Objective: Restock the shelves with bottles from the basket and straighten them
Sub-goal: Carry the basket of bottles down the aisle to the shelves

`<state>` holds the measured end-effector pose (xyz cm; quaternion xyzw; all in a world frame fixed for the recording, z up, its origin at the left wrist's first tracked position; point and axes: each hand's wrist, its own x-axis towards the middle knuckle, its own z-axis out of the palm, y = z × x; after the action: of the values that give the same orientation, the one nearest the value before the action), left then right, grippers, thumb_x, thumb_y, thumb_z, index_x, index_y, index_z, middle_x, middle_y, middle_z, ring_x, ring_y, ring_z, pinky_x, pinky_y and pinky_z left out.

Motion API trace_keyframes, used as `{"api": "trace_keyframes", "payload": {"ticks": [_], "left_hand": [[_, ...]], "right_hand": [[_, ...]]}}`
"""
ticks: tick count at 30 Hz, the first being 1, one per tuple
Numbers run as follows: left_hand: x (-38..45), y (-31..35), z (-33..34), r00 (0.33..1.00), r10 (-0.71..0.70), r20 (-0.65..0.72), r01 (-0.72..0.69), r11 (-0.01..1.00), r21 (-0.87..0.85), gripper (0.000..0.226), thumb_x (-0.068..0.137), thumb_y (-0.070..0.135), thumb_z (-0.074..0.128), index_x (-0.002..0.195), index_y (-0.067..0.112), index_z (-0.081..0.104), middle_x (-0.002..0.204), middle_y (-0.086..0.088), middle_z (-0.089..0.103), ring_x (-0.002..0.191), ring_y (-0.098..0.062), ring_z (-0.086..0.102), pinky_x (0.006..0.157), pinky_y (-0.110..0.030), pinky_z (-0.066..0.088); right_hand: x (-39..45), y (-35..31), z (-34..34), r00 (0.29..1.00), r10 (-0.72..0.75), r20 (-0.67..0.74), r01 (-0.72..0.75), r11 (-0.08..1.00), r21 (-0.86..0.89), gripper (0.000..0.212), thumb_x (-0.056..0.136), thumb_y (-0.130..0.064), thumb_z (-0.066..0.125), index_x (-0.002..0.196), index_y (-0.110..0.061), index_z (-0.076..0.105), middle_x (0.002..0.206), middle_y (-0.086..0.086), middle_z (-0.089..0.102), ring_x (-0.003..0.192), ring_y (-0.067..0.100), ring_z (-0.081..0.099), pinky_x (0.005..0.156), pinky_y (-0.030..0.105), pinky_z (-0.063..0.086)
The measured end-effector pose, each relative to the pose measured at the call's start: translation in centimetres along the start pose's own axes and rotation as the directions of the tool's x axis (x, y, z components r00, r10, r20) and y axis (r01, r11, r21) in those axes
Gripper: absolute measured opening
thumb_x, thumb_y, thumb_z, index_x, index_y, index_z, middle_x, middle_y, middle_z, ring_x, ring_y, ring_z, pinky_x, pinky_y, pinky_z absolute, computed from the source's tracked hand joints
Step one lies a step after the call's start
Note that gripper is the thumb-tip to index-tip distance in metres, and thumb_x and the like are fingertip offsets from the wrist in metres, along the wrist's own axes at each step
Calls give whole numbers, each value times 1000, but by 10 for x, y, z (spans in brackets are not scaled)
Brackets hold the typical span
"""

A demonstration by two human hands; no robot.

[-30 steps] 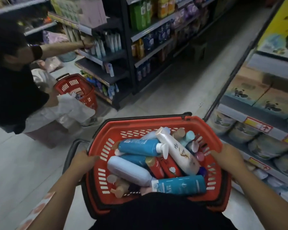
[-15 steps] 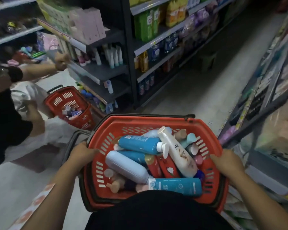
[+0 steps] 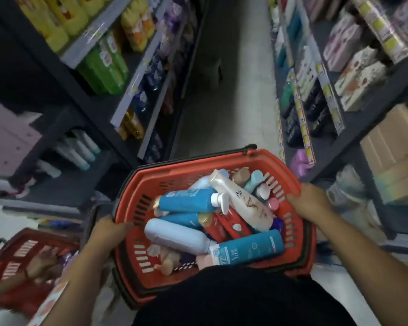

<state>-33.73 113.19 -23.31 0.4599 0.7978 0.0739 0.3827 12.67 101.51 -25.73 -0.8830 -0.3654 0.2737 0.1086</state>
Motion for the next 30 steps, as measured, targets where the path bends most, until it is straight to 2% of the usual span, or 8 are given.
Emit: {"api": "trace_keyframes", "payload": {"ticks": [3, 6, 9, 13, 16, 21, 24, 30], "left_hand": [[59, 45, 0, 995, 88, 49, -91, 994, 55, 51, 60, 38, 75, 101, 8, 67, 98, -17, 72, 88, -33, 69, 87, -47, 58], [85, 101, 4, 988, 145, 56, -148, 987, 68, 33, 78, 22, 76, 104, 4, 67, 92, -13, 70, 82, -30, 66, 80, -38, 54], [118, 146, 17, 990, 131, 53, -134, 989, 54, 19, 84, 14, 74, 95, 10, 59, 81, -6, 61, 71, -22, 59, 68, -33, 46], [174, 213, 39, 991, 118, 63, -122, 991, 56, 27, 86, 14, 74, 107, 8, 58, 86, -8, 62, 74, -25, 61, 66, -34, 48], [205, 276, 55, 990, 119, 76, -124, 991, 59, 26, 87, 17, 73, 106, 10, 56, 90, -10, 65, 79, -29, 65, 71, -38, 55], [258, 377, 68, 985, 148, 87, -155, 985, 79, 25, 84, 20, 75, 105, 10, 64, 94, -12, 70, 83, -32, 68, 79, -42, 57], [297, 431, 75, 982, 158, 104, -169, 980, 101, 33, 82, 23, 75, 110, 8, 65, 98, -13, 70, 84, -31, 68, 77, -40, 56], [399, 529, 101, 976, 178, 129, -196, 970, 145, 38, 83, 24, 76, 114, 5, 65, 104, -17, 70, 90, -34, 66, 82, -40, 54]], "right_hand": [[19, -7, 1, 996, 84, -9, -83, 996, 34, 30, 94, -34, 63, 106, -8, 72, 78, 7, 66, 64, 22, 59, 60, 29, 45], [55, -19, -2, 991, 133, -9, -132, 989, 74, 30, 94, -35, 66, 105, -8, 72, 69, 0, 57, 56, 12, 51, 51, 24, 34], [114, -42, -15, 995, 98, -16, -96, 990, 99, 23, 94, -27, 66, 105, -7, 70, 77, 7, 63, 60, 19, 50, 56, 25, 36], [216, -69, -41, 992, 95, -79, -88, 992, 92, 22, 90, -30, 68, 100, -10, 65, 103, 18, 67, 75, 27, 61, 69, 33, 51], [286, -82, -68, 991, 106, -83, -100, 992, 75, 25, 88, -29, 69, 97, -6, 68, 89, 14, 68, 78, 31, 64, 75, 37, 56], [355, -103, -109, 980, 188, -60, -184, 980, 78, 21, 93, -28, 67, 93, -7, 64, 68, 1, 51, 58, 21, 51, 52, 25, 37], [398, -115, -124, 978, 204, -38, -198, 974, 108, 25, 93, -27, 67, 99, -3, 70, 68, 1, 55, 57, 17, 51, 49, 23, 33], [508, -166, -145, 970, 237, -52, -233, 970, 72, 27, 92, -29, 68, 104, -5, 69, 80, 7, 59, 66, 24, 54, 63, 29, 42]]}}
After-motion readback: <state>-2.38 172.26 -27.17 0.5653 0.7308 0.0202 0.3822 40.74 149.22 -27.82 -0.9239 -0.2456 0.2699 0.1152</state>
